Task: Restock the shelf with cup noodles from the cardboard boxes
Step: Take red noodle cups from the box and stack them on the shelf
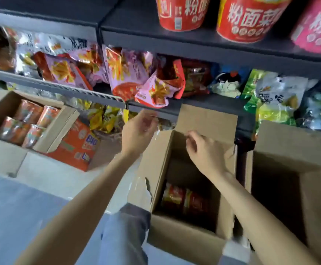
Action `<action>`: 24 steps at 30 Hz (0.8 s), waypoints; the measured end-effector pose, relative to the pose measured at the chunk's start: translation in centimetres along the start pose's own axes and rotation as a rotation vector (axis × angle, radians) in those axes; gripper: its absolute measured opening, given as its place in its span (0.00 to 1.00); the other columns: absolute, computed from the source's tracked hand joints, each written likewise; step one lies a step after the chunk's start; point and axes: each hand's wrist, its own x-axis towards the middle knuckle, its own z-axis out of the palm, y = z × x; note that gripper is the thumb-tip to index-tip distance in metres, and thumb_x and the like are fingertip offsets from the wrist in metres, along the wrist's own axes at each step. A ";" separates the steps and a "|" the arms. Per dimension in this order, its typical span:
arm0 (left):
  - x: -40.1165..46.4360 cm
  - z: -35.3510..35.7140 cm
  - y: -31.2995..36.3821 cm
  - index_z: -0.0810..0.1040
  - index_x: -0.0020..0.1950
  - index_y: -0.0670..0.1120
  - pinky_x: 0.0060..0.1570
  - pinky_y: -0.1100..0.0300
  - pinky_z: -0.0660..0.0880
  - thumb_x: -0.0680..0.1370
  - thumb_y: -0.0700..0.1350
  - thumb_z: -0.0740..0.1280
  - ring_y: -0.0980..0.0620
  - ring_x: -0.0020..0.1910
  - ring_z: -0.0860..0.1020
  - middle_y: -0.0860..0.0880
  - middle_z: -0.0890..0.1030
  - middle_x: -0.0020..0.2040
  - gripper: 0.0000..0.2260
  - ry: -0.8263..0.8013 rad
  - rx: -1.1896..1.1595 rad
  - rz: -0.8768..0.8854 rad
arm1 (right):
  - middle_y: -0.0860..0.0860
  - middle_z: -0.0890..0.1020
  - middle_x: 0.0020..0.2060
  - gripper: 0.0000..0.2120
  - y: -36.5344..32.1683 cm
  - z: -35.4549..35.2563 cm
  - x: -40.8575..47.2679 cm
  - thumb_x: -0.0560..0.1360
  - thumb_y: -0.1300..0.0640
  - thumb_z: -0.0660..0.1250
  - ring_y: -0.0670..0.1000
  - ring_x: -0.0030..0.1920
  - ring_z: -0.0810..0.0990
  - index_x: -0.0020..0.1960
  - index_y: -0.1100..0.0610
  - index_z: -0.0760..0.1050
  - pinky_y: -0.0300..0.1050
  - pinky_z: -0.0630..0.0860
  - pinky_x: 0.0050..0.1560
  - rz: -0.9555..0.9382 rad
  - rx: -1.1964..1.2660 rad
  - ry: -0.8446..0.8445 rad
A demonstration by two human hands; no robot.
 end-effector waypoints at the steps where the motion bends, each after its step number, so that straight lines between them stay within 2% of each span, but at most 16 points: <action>1: -1.2 1.2 -1.6 0.79 0.55 0.48 0.40 0.56 0.76 0.72 0.58 0.62 0.52 0.41 0.79 0.52 0.82 0.43 0.18 -0.111 0.079 -0.068 | 0.48 0.84 0.39 0.08 1.2 1.7 -1.3 0.74 0.57 0.66 0.51 0.38 0.83 0.53 0.53 0.79 0.40 0.72 0.32 0.045 -0.008 -0.097; 4: -4.5 5.0 -5.4 0.71 0.68 0.50 0.56 0.51 0.73 0.72 0.61 0.66 0.46 0.58 0.75 0.48 0.76 0.61 0.27 -0.366 0.277 -0.203 | 0.49 0.81 0.53 0.13 4.1 6.4 -4.4 0.76 0.57 0.64 0.52 0.52 0.81 0.60 0.53 0.76 0.45 0.77 0.46 0.134 -0.011 -0.382; 7: -6.7 8.2 -7.8 0.61 0.75 0.51 0.66 0.48 0.67 0.72 0.63 0.67 0.44 0.69 0.65 0.45 0.67 0.71 0.35 -0.484 0.359 -0.311 | 0.53 0.73 0.66 0.20 5.8 11.1 -6.7 0.79 0.56 0.61 0.55 0.67 0.71 0.70 0.54 0.67 0.49 0.72 0.62 0.111 -0.067 -0.718; 9: -7.5 9.7 -9.0 0.61 0.74 0.52 0.64 0.48 0.69 0.73 0.63 0.66 0.44 0.68 0.66 0.45 0.67 0.70 0.34 -0.495 0.389 -0.285 | 0.56 0.69 0.69 0.23 6.5 13.9 -7.7 0.79 0.58 0.60 0.58 0.69 0.67 0.73 0.53 0.62 0.52 0.69 0.66 0.081 -0.099 -0.886; 13: -8.8 11.4 -11.7 0.64 0.71 0.55 0.53 0.50 0.75 0.76 0.53 0.66 0.46 0.57 0.76 0.48 0.71 0.64 0.25 -0.412 0.273 -0.200 | 0.57 0.61 0.73 0.31 9.7 20.8 -10.1 0.77 0.54 0.63 0.62 0.72 0.61 0.76 0.52 0.55 0.59 0.65 0.68 0.152 -0.180 -1.093; 17: -8.9 11.7 -12.6 0.63 0.69 0.59 0.48 0.57 0.73 0.74 0.56 0.57 0.57 0.47 0.76 0.55 0.76 0.60 0.22 -0.439 0.205 -0.336 | 0.57 0.46 0.77 0.51 12.2 26.6 -13.4 0.70 0.45 0.72 0.69 0.74 0.45 0.78 0.49 0.40 0.73 0.50 0.68 0.241 -0.299 -1.365; 19: -8.8 11.8 -12.6 0.65 0.69 0.58 0.46 0.60 0.70 0.74 0.55 0.56 0.59 0.45 0.74 0.57 0.76 0.58 0.22 -0.439 0.205 -0.326 | 0.57 0.43 0.77 0.50 12.9 28.8 -15.2 0.72 0.40 0.68 0.69 0.74 0.42 0.77 0.47 0.36 0.75 0.47 0.67 0.156 -0.382 -1.405; 22: -9.1 12.0 -12.4 0.67 0.68 0.58 0.47 0.58 0.73 0.75 0.54 0.57 0.61 0.43 0.75 0.60 0.75 0.54 0.21 -0.400 0.101 -0.374 | 0.59 0.44 0.77 0.41 13.5 30.5 -17.3 0.76 0.36 0.58 0.70 0.74 0.43 0.76 0.44 0.34 0.75 0.50 0.66 0.076 -0.387 -1.330; 24: -9.4 12.2 -12.5 0.68 0.68 0.58 0.49 0.57 0.74 0.75 0.53 0.58 0.64 0.44 0.75 0.60 0.74 0.54 0.20 -0.381 0.065 -0.407 | 0.60 0.46 0.77 0.40 14.1 30.8 -17.5 0.76 0.34 0.57 0.71 0.74 0.46 0.76 0.42 0.35 0.72 0.53 0.67 0.063 -0.351 -1.281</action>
